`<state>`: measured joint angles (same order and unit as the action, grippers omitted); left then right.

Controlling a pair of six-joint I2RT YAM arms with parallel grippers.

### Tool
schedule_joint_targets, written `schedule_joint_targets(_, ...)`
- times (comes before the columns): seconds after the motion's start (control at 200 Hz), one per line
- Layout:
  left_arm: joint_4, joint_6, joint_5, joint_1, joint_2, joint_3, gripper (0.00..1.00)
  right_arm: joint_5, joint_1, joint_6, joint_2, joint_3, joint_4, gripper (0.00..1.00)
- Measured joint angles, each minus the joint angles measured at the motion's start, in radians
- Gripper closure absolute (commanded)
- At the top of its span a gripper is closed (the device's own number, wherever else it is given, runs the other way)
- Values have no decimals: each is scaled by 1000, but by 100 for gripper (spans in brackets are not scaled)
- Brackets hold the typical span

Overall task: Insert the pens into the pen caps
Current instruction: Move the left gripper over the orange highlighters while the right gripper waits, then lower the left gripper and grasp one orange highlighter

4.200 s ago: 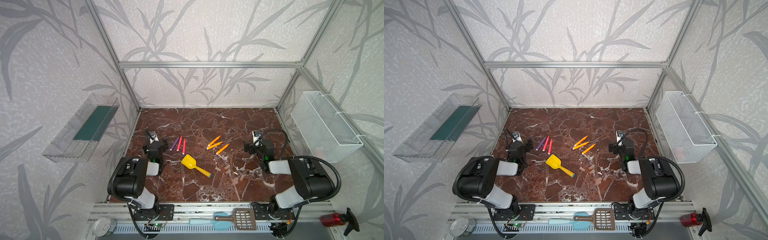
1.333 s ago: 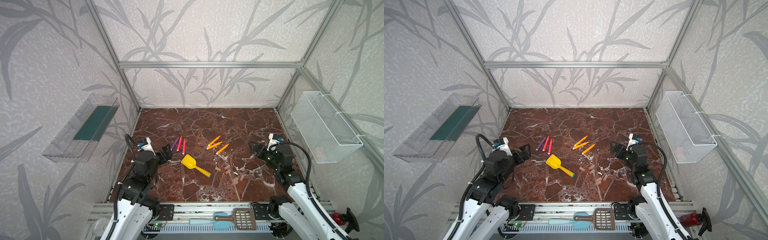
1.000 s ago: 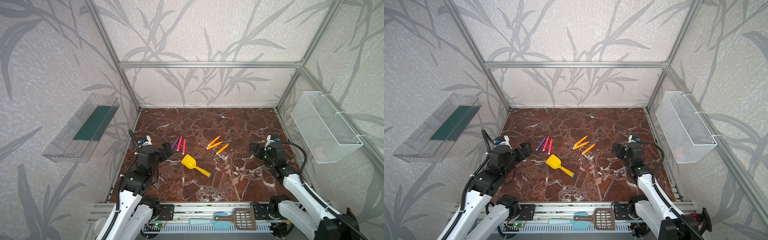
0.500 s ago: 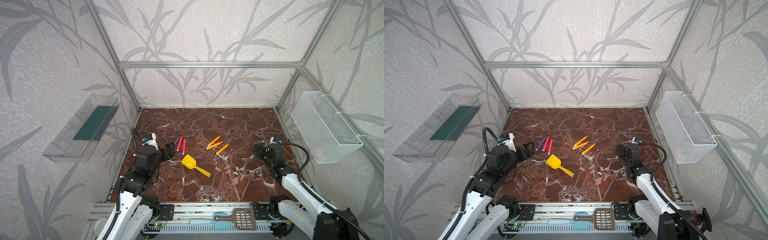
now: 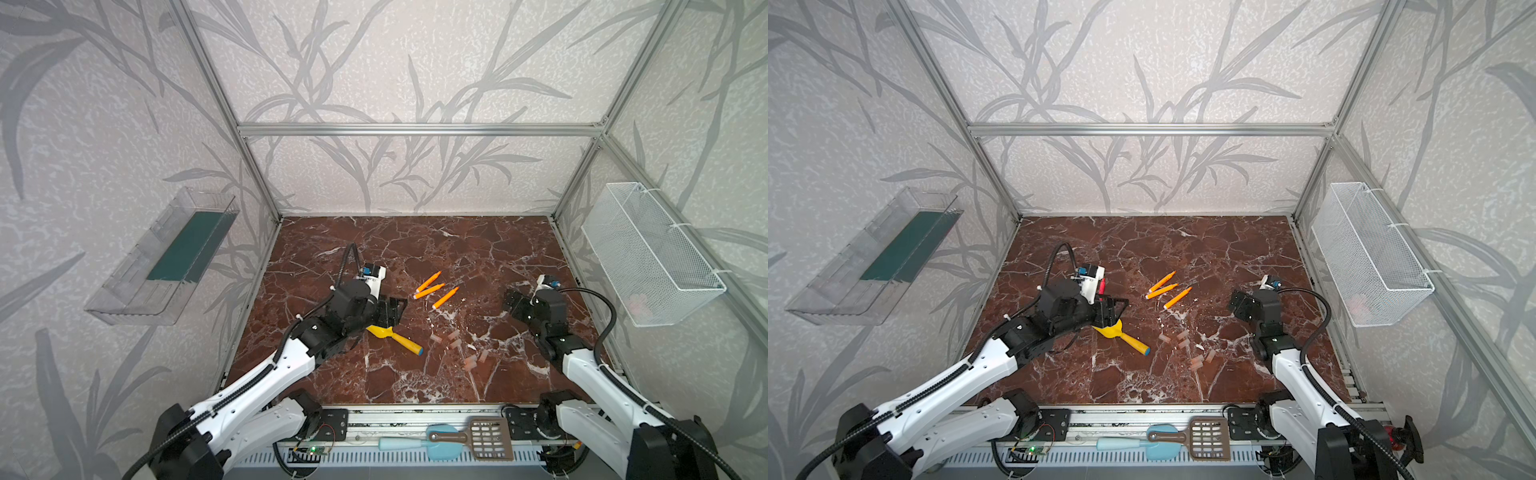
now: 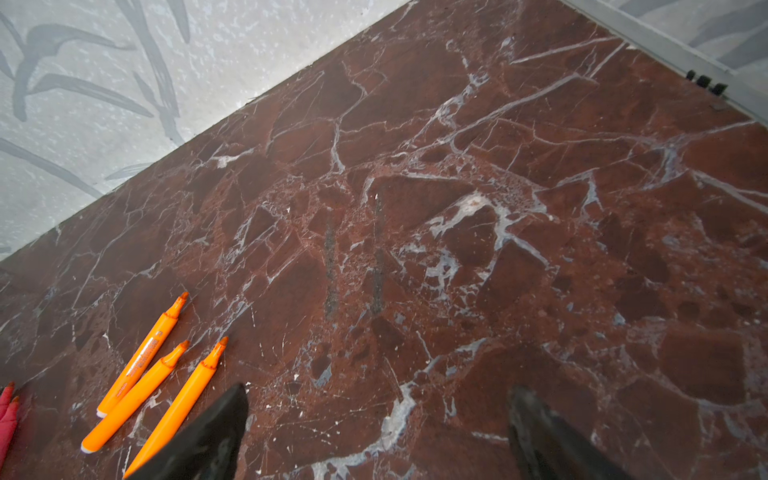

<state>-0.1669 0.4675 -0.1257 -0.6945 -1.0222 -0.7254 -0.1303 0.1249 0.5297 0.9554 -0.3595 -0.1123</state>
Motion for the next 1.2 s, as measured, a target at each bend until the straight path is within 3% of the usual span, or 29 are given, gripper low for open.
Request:
schedule_joint_targets(0.225,14,-83,53,-92,-264,-170,39,10,0,-5,-1,0,-14,4)
schedule_joint_targets(0.38,-16,-119,100,-104,-458,-317,43,20,0,-8,1,0,-19,4)
schedule_joint_targets(0.59,-129,-151,132,-101,-725,-520,57,31,0,-11,8,0,-19,4)
schedule_joint_targets(0.795,-252,-156,106,-98,-924,-705,55,35,0,-16,8,0,-19,4)
schedule_joint_targets(1.199,-329,-163,53,-98,-1070,-826,48,35,0,-23,13,0,-19,4)
